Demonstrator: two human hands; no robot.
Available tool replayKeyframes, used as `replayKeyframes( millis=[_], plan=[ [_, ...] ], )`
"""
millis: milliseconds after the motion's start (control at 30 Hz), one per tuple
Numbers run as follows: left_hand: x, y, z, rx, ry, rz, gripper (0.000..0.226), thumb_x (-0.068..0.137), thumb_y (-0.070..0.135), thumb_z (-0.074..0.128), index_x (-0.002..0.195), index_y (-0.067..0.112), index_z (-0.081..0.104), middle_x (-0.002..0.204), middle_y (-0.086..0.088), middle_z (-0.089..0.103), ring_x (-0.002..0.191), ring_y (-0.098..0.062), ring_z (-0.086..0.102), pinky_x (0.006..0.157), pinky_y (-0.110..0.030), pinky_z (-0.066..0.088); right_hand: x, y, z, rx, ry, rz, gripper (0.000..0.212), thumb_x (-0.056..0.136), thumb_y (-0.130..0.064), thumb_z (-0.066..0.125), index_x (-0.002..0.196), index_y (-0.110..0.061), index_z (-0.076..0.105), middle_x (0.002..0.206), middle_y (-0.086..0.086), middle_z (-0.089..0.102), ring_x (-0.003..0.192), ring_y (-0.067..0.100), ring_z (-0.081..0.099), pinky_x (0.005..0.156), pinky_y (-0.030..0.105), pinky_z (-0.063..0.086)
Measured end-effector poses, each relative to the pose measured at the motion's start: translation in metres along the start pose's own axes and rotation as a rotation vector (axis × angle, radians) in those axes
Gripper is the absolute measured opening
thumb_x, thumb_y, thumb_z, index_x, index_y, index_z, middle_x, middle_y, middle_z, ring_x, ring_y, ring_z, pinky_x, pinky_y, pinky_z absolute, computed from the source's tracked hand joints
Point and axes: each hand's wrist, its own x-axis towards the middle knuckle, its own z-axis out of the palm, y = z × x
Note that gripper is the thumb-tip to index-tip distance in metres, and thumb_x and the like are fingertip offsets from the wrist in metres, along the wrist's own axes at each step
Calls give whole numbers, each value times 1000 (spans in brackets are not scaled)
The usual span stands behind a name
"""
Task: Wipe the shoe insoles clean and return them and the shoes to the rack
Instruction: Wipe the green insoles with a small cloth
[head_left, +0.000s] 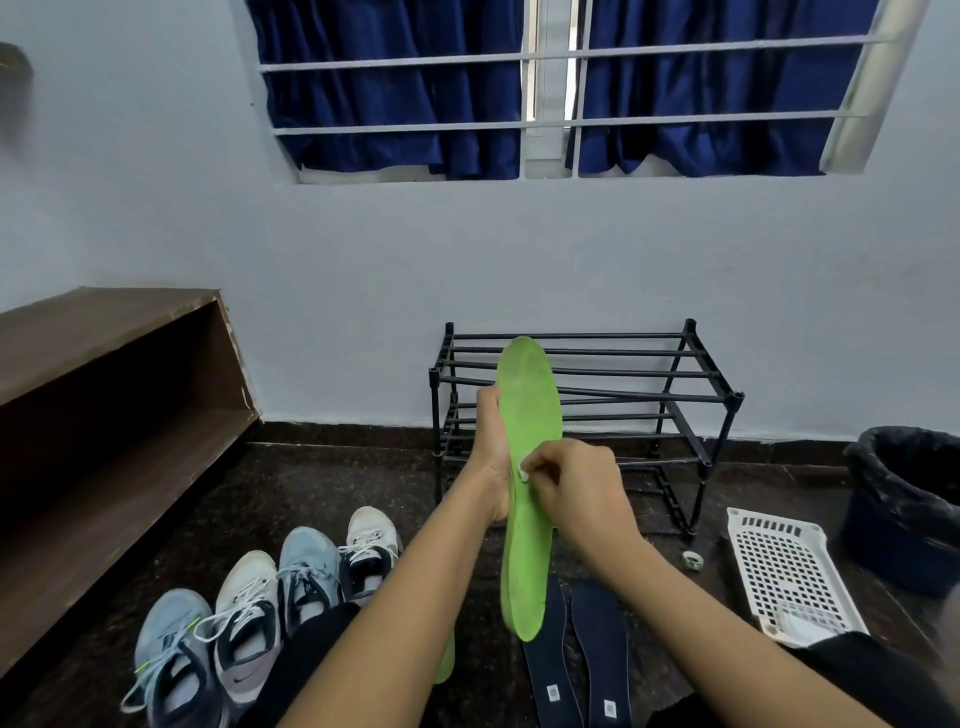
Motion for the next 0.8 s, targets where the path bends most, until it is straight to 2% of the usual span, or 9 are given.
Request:
replayKeyframes(
  millis=[200,333,433,500,667,800],
  plan=[
    [-2,-6,4,70,4,-22,54,90,55,30,62,16,55,60,-2,52,52,-16,46,52,-26,33,8,10,-4,42,-28,39,21,80,-3,64,79,-21,74,86,-1,71,80,13,64,80,28,53],
    [-6,-16,14,128,-46,-55,58,92,53,27,53,19,55,53,0,50,45,-15,46,49,-21,34,18,16,-15,32,56,59,20,80,-1,63,80,-18,75,86,0,72,77,14,64,78,28,53],
    [-11,-21,19,122,-87,-69,56,94,50,25,60,17,54,50,-1,50,41,-14,48,46,-16,37,23,20,-21,86,129,82,19,80,0,64,80,-15,75,82,-1,72,76,15,66,78,33,54],
    [-11,-19,19,96,-95,-65,53,92,50,27,60,16,53,52,-1,50,43,-15,47,47,-18,36,22,20,-19,96,149,76,18,80,-1,65,81,-15,76,83,-1,73,77,16,66,78,36,55],
    [-7,-8,8,45,-33,-23,52,88,55,32,66,15,56,63,-3,51,55,-17,46,52,-26,34,4,10,-9,95,35,25,18,80,-4,66,82,-19,76,86,-2,73,79,13,66,82,28,53],
    [-6,-3,2,21,-22,6,50,88,55,33,70,13,55,66,-5,51,58,-18,46,53,-29,34,-4,8,-4,93,-12,-11,18,80,-5,67,85,-20,76,91,-1,72,81,12,66,84,28,53]
  ],
)
